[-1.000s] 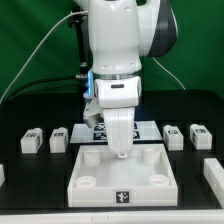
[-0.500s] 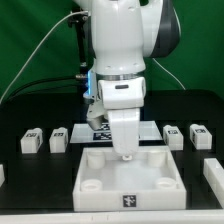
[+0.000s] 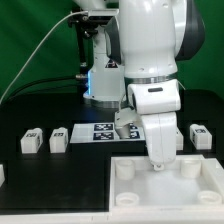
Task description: Assemble one leg
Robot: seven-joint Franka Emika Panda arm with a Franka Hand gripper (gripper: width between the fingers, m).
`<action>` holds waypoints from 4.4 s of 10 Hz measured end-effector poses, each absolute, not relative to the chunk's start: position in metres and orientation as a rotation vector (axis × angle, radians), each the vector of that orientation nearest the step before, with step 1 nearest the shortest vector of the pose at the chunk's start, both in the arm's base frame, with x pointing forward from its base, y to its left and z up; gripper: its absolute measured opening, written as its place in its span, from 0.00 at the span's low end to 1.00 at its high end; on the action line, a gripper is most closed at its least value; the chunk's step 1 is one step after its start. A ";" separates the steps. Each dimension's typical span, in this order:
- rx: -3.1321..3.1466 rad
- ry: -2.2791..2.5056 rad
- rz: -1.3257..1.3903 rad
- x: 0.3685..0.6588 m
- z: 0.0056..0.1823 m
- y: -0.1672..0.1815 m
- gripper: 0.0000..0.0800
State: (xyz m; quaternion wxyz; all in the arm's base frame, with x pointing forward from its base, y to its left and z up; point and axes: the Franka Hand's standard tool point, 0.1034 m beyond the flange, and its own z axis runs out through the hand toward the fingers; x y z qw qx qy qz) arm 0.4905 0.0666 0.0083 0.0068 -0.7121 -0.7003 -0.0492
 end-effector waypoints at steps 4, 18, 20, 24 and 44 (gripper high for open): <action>-2.222 -2.200 -0.153 0.490 0.008 0.066 0.07; -2.353 -2.068 -0.165 0.489 0.020 0.066 0.81; -2.494 -1.909 -0.183 0.476 0.051 0.085 0.81; -2.862 -1.199 -0.214 0.457 0.080 0.147 0.81; -2.859 0.002 1.137 0.406 0.025 0.185 0.81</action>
Offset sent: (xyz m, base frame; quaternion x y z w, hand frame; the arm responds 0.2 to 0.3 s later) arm 0.0000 0.0000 0.0000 0.0000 0.0000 0.0000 1.0000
